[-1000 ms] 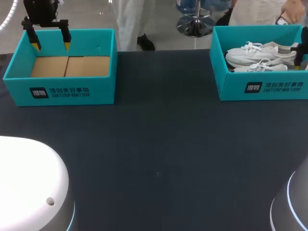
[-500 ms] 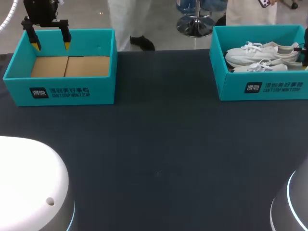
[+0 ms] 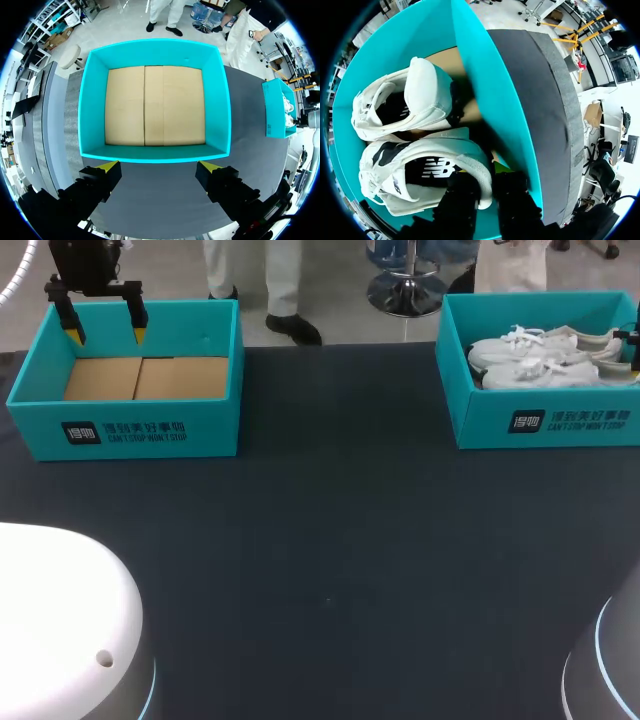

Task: Take the shoe out of the shoebox, open the shoe tongue, remove and reinsert the insole, then place the shoe into the shoebox

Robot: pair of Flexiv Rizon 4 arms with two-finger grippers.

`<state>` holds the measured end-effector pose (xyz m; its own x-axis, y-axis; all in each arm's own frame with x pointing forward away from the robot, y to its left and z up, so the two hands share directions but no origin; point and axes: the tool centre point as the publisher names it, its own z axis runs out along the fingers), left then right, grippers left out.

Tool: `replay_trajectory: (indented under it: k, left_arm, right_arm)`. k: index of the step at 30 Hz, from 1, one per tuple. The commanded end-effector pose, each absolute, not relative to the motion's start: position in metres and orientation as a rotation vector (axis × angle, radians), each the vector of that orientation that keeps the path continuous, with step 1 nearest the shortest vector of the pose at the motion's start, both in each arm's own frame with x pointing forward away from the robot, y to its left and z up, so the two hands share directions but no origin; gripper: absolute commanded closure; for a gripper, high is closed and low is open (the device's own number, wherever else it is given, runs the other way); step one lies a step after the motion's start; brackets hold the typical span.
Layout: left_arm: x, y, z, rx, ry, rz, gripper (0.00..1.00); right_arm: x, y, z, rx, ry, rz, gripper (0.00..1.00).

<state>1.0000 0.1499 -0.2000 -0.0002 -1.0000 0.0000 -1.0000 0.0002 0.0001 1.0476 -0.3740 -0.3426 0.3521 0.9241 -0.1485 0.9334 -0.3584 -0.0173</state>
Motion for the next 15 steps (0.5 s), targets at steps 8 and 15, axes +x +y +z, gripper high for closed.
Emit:
replay_trajectory:
  k: [8,15]
  left_arm:
    - [1.0,0.15,-0.2,2.221,-2.222,0.0,0.0]
    - [1.0,0.15,-0.2,2.221,-2.222,0.0,0.0]
  right_arm:
    - [1.04,-0.368,-0.283,2.495,1.698,-0.226,1.0]
    - [1.039,-0.36,-0.247,2.485,1.694,-0.236,1.0]
